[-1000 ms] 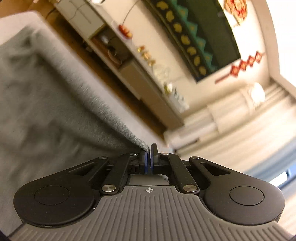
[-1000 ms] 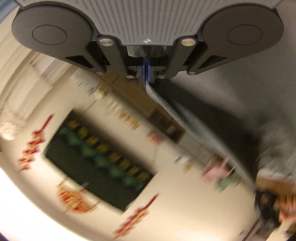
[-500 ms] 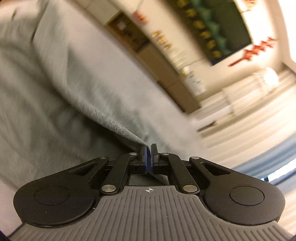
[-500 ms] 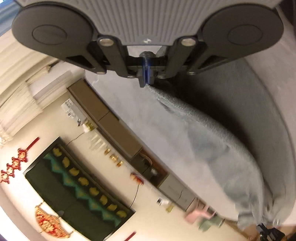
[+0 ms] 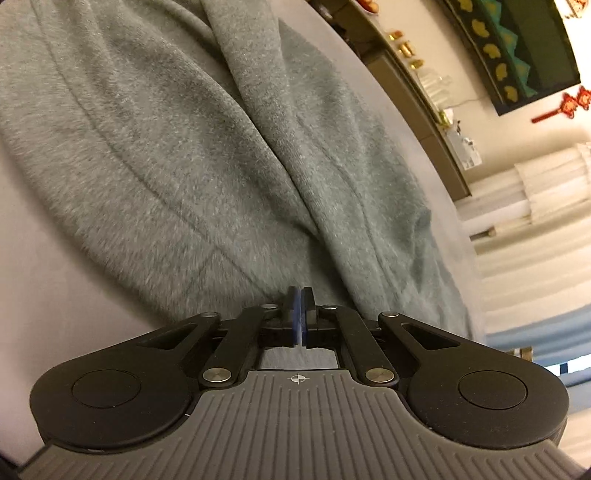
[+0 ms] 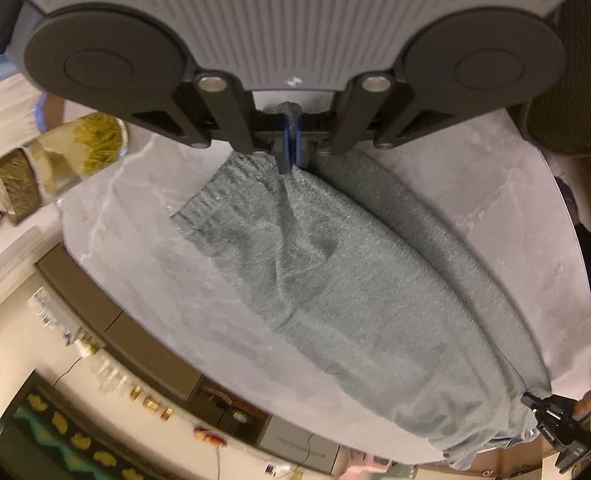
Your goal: Fold clothes
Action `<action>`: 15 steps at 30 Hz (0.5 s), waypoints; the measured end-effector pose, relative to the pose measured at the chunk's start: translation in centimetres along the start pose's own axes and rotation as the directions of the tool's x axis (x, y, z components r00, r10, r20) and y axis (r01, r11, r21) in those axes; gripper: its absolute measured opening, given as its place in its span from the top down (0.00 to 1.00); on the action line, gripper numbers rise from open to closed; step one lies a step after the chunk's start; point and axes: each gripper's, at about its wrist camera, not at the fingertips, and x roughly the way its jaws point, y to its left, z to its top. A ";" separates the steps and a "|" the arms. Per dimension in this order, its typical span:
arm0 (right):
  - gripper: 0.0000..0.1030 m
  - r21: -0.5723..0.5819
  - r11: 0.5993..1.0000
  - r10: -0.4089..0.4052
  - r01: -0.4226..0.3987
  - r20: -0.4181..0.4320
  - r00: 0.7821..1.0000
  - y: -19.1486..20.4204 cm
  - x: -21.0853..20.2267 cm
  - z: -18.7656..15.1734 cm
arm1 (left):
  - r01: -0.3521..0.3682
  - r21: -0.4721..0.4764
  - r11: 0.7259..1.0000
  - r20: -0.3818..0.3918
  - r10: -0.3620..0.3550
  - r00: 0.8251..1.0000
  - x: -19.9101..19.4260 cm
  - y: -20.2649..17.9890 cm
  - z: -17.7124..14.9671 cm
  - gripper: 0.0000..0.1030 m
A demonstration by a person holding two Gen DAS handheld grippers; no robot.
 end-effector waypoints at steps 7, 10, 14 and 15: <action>0.96 0.007 0.991 -0.134 0.135 -0.035 0.990 0.1 5.3 3.2 | 0.018 0.039 0.999 0.074 -0.021 0.997 4.0 -1.5 4.8 1.00; 0.96 -0.006 0.989 -0.149 0.149 -0.040 0.988 0.5 5.8 3.9 | 0.024 0.035 0.999 0.085 -0.027 0.996 5.1 -1.5 6.4 1.00; 0.96 -0.004 0.995 -0.103 0.103 -0.062 0.993 1.1 4.1 2.4 | 0.047 0.029 0.998 0.090 -0.050 0.995 5.8 -1.0 7.4 1.00; 0.96 0.009 0.996 -0.088 0.089 -0.066 0.994 1.1 3.8 2.0 | 0.051 0.024 0.998 0.092 -0.052 0.994 5.9 -1.0 7.6 1.00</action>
